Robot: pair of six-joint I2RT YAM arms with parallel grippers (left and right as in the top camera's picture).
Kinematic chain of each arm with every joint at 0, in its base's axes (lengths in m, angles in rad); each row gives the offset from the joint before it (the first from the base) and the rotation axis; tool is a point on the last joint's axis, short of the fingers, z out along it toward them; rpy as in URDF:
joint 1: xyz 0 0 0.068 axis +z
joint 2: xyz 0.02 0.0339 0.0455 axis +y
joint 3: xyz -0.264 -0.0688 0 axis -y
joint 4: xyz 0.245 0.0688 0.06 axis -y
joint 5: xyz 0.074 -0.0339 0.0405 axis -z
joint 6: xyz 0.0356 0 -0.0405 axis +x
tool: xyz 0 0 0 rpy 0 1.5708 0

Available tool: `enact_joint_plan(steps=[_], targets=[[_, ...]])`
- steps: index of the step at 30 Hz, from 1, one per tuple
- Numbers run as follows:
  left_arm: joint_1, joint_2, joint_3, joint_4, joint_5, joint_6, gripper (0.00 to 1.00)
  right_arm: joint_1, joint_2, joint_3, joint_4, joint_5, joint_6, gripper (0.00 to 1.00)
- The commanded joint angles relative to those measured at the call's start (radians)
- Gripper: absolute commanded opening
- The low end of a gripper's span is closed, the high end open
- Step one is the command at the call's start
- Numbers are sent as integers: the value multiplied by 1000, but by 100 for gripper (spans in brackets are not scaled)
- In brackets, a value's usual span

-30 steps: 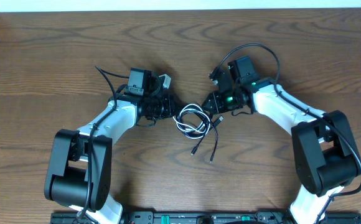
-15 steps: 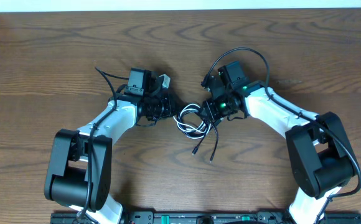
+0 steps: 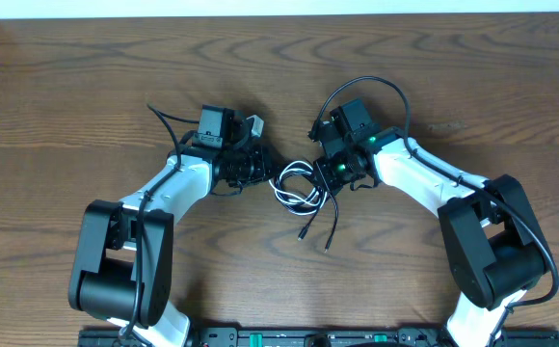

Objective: Untangle cables

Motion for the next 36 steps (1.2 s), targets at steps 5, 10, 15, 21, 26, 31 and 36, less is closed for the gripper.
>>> enact_joint_plan(steps=[5,10,15,21,26,31,36], targets=[[1,12,-8,2,16,-5,8,7,-25,14,-1,6,-16,18],[-13,12,-8,2,12,-5,7,7,-25,14,-1,6,-16,14],[-50,12,-8,2,-49,-5,8,7,-25,14,0,6,-16,13],[-80,12,-8,3,-67,-5,8,7,-25,14,4,7,-16,7],[-82,12,-8,2,-86,-5,8,9,-25,14,7,17,-16,5],[-82,12,-8,2,-112,-5,24,9,-25,14,7,17,-16,5],[-82,12,-8,-8,-112,-5,76,9,-25,14,7,17,-16,7]])
